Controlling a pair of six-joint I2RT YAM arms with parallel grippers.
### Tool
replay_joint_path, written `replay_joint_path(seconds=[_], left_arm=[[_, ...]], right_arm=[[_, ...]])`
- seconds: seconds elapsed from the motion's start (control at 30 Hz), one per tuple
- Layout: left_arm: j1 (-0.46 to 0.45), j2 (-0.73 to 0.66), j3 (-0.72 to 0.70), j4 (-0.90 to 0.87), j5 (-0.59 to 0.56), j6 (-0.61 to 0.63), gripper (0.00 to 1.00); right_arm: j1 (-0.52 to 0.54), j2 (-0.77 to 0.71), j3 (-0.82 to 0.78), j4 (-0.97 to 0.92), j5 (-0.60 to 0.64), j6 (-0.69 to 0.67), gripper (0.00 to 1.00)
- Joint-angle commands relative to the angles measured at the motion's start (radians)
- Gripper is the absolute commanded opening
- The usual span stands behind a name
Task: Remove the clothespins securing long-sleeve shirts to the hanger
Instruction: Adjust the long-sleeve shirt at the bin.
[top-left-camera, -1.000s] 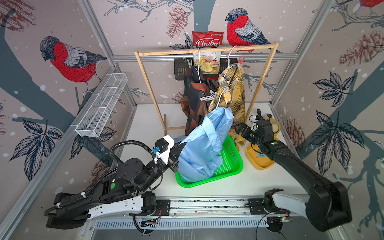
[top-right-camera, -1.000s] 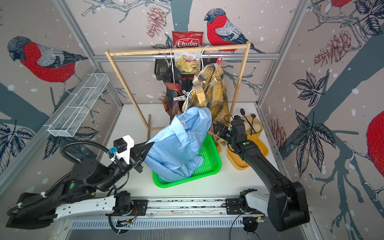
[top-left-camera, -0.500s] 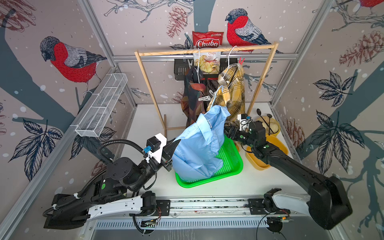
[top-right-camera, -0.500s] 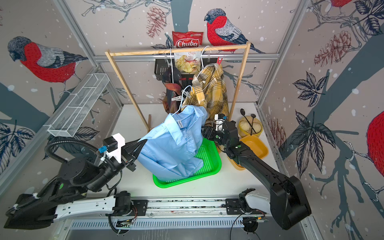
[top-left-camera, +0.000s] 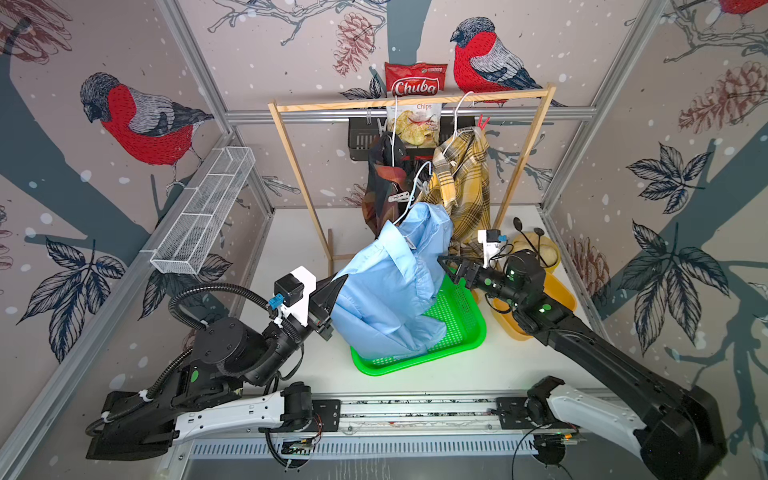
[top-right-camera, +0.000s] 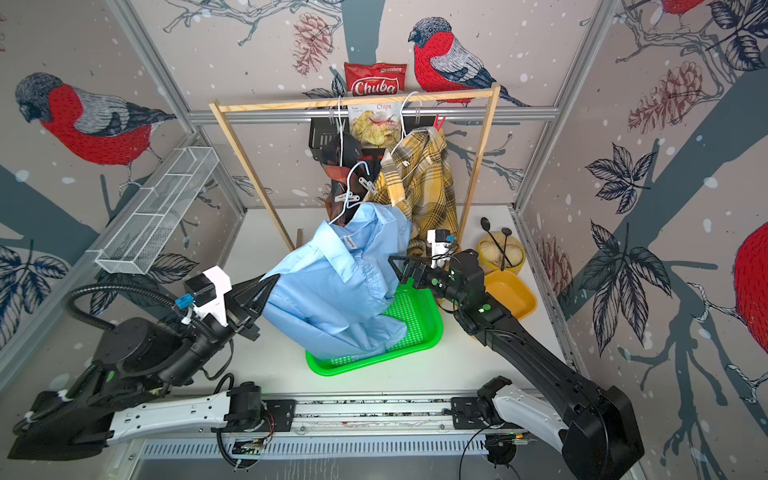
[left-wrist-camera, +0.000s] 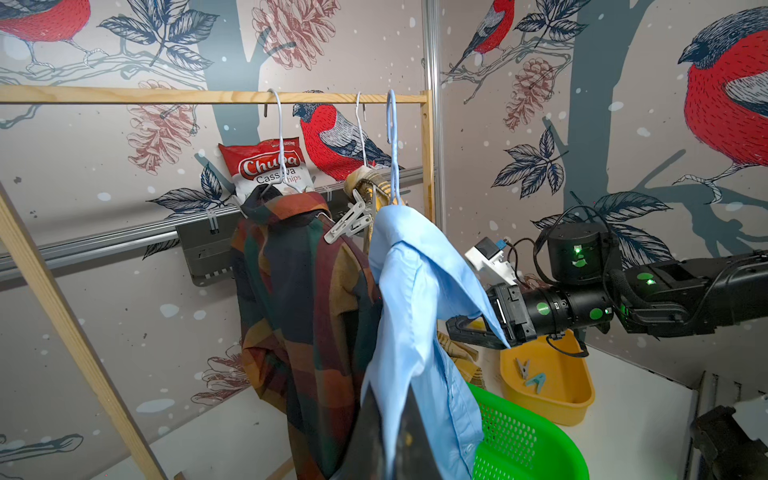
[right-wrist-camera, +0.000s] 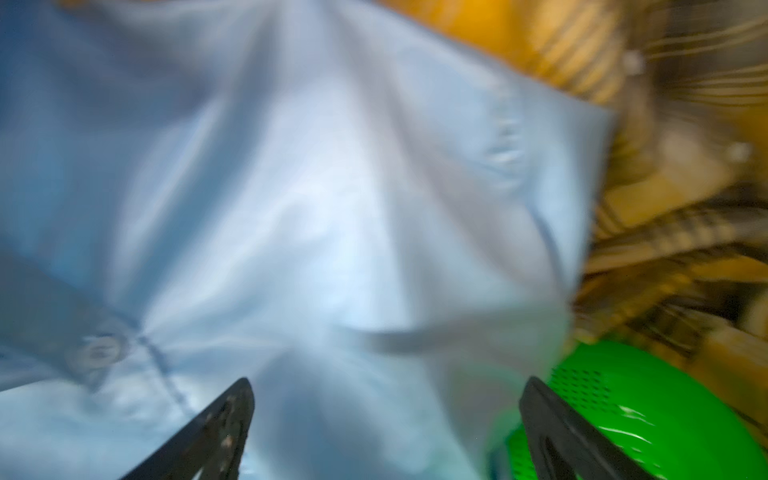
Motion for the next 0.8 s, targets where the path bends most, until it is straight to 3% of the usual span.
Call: replay_joint_path(seconds=[0.0,0.13,0.33,0.43,0.6,0.77], left_arm=[[0.001,-0.014,0.004,0.082,-0.028,0.013,0.00],[0.001,-0.010,0.006,0.075,-0.033,0.024,0.00],[0.002,0.009,0.003,0.089,-0.043,0.032,0.00],[0.001,0.008,-0.006,0.104,-0.062,0.041,0.00],[0.002,0.012,-0.012,0.134,-0.173,0.078,0.00],[0.001,-0.011,-0.022,0.190,-0.227,0.138,0.00]], right_arm=[[-0.030,0.018,-0.038,0.035,-0.003,0.002,1.00],[0.001,0.122,-0.008,0.098,-0.102,-0.022,1.00],[0.107,0.274,0.063,0.205,-0.143,-0.032,0.96],[0.117,0.314,0.081,0.220,-0.148,-0.008,0.74],[0.179,0.264,0.109,0.123,-0.064,-0.034,0.28],[0.284,0.160,0.169,0.000,0.062,-0.075,0.12]])
